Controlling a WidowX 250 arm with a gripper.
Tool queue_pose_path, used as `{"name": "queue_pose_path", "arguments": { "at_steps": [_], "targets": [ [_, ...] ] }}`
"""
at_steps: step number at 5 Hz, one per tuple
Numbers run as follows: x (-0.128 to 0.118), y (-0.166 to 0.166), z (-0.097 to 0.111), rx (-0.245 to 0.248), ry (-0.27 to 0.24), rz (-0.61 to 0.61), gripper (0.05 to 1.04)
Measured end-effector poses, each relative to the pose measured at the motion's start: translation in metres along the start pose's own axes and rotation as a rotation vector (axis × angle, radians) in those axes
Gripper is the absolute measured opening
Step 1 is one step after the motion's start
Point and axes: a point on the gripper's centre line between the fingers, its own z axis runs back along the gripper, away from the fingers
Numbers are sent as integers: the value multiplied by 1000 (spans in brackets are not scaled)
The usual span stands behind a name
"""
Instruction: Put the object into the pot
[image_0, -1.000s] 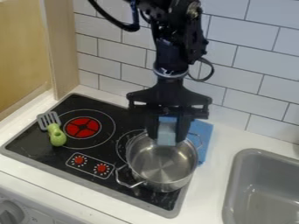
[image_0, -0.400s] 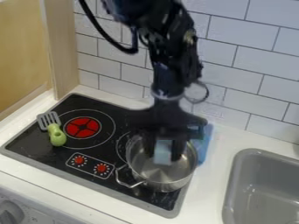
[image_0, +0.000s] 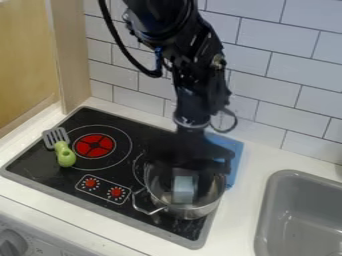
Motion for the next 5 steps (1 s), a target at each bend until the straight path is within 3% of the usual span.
{"name": "queue_pose_path", "arguments": {
  "at_steps": [1, 3, 5],
  "targets": [
    [3, -2, 1, -1, 0, -9, 1029],
    [11, -6, 9, -3, -21, -20, 998],
    [12, -11, 67, -17, -185, -37, 998]
  ]
}}
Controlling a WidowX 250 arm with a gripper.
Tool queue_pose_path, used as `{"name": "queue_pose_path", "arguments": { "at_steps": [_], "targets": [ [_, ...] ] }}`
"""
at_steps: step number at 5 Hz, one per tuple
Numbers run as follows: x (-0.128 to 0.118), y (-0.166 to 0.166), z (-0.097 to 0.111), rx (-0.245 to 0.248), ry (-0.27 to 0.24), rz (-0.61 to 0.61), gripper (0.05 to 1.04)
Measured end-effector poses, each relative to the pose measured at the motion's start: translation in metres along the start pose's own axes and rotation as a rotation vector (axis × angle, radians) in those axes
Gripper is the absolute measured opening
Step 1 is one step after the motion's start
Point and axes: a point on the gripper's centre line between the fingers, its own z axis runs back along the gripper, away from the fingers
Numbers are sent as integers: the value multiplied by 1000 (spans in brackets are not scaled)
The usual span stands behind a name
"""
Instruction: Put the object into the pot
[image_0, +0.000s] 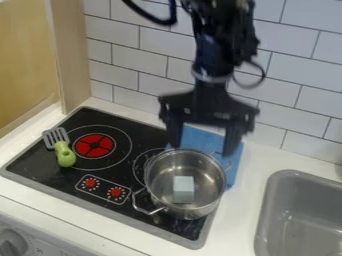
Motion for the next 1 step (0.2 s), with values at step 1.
{"name": "queue_pose_path", "arguments": {
  "at_steps": [1],
  "targets": [
    [0, 0, 1, -2, -1, 6, 998]
  ]
}}
